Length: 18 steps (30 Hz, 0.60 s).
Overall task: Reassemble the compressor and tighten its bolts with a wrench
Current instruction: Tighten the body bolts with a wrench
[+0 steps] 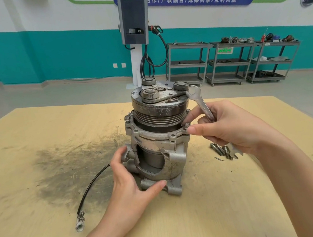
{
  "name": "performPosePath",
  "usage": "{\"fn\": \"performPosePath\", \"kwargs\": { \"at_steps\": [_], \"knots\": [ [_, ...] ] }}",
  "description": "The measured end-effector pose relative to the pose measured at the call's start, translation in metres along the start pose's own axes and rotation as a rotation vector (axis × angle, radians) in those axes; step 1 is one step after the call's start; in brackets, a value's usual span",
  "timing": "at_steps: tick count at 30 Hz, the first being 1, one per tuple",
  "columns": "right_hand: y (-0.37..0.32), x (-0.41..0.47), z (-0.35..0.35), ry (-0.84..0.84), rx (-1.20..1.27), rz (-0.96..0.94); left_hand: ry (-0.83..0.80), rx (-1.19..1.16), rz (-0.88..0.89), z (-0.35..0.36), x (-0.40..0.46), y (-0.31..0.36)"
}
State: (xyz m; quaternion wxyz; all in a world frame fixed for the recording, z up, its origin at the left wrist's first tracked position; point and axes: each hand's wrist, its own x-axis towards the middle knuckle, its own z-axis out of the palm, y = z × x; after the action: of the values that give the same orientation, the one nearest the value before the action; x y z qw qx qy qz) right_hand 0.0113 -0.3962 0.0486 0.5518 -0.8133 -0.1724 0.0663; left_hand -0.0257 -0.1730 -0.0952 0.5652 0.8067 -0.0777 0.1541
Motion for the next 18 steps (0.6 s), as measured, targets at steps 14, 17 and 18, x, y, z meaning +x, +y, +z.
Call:
{"fn": "performPosePath", "kwargs": {
  "at_steps": [14, 17, 18],
  "knots": [
    [-0.002, 0.0, 0.001, 0.024, 0.035, 0.039, -0.004, 0.002, -0.013, 0.0, 0.0, 0.0],
    [-0.001, 0.0, 0.003, 0.043, 0.073, 0.047, -0.006, 0.0, -0.017, 0.0, 0.0, 0.0],
    [0.0, 0.0, 0.004, 0.057, 0.069, 0.039, -0.008, -0.001, -0.017, -0.001, 0.0, 0.0]
  ]
}}
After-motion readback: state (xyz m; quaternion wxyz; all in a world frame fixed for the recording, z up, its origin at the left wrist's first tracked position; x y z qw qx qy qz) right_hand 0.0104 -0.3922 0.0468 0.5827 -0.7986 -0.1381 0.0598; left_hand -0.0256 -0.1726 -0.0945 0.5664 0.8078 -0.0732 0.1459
